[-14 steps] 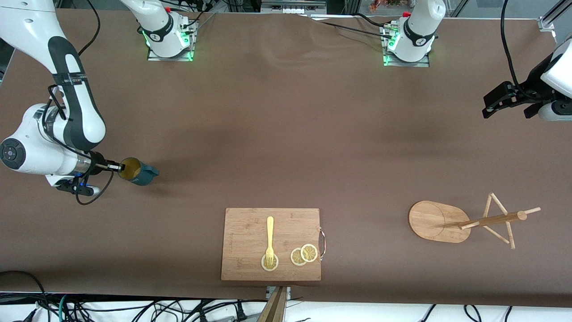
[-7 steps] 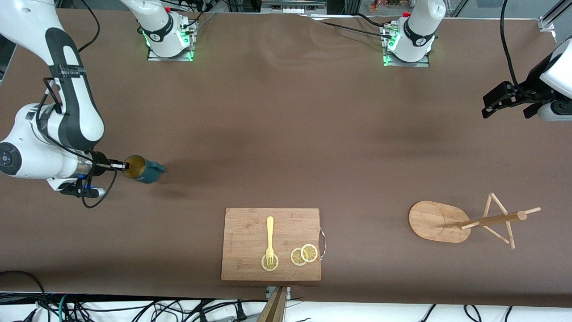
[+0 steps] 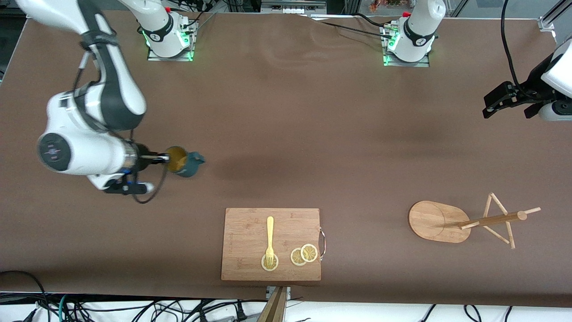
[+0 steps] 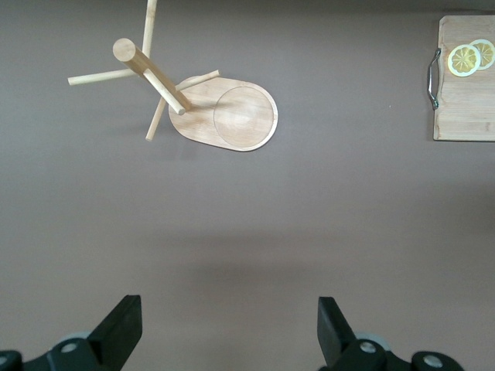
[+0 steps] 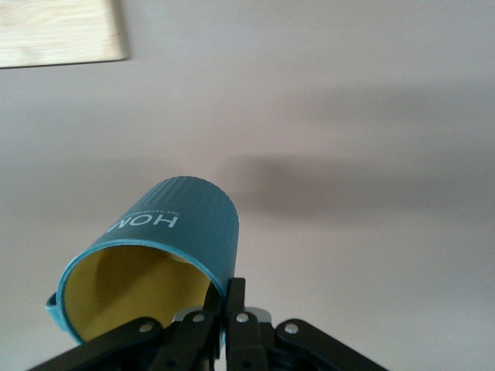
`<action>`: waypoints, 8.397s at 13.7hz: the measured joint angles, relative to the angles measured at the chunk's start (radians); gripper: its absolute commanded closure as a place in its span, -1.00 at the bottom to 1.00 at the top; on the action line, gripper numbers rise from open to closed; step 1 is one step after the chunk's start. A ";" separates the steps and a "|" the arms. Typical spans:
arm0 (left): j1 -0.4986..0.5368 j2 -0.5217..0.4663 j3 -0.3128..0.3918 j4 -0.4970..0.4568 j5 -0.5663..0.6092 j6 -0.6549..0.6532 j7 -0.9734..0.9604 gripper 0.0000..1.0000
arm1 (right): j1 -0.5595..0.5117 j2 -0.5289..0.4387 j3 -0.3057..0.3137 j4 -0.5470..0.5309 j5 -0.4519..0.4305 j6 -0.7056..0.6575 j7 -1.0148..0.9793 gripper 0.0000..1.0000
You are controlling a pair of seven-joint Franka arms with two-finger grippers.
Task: Pass cup and hang on rack
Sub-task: 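Carry the teal mug with the right gripper toward the table middle, then release the mug and retract the right gripper while the left gripper approaches, then move the left gripper toward the teal mug's handle, then close the left gripper on the mug handle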
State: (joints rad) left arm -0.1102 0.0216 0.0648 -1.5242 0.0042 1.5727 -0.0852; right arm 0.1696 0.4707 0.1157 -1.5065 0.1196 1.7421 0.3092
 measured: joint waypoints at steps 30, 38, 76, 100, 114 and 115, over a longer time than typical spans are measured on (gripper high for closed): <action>0.038 0.030 -0.006 0.000 0.000 0.003 0.032 -1.00 | 0.476 -0.067 -0.242 0.101 -0.043 -0.023 0.432 -1.00; -0.005 0.208 -0.066 -0.083 -0.001 0.045 0.033 -1.00 | 0.461 -0.171 -0.756 0.090 -0.033 -0.260 -0.383 -1.00; 0.190 0.510 -0.448 -0.698 -1.606 0.649 2.608 -1.00 | -0.192 -0.468 -0.157 -0.166 -0.141 -0.150 -0.422 -1.00; 0.147 0.738 -0.474 -0.552 -1.695 0.556 2.824 -0.34 | -0.196 -0.468 -0.157 -0.166 -0.141 -0.152 -0.416 -1.00; 0.143 0.761 -0.473 -0.528 -1.695 0.556 2.827 0.76 | -0.198 -0.468 -0.158 -0.166 -0.141 -0.155 -0.416 -1.00; 0.143 0.761 -0.473 -0.528 -1.695 0.556 2.827 0.91 | -0.198 -0.468 -0.157 -0.166 -0.141 -0.159 -0.416 -1.00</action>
State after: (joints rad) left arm 0.0333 0.7825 -0.4079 -2.0524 -1.6908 2.1285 2.7415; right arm -0.0283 0.0026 -0.0418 -1.6722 -0.0217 1.5831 -0.1066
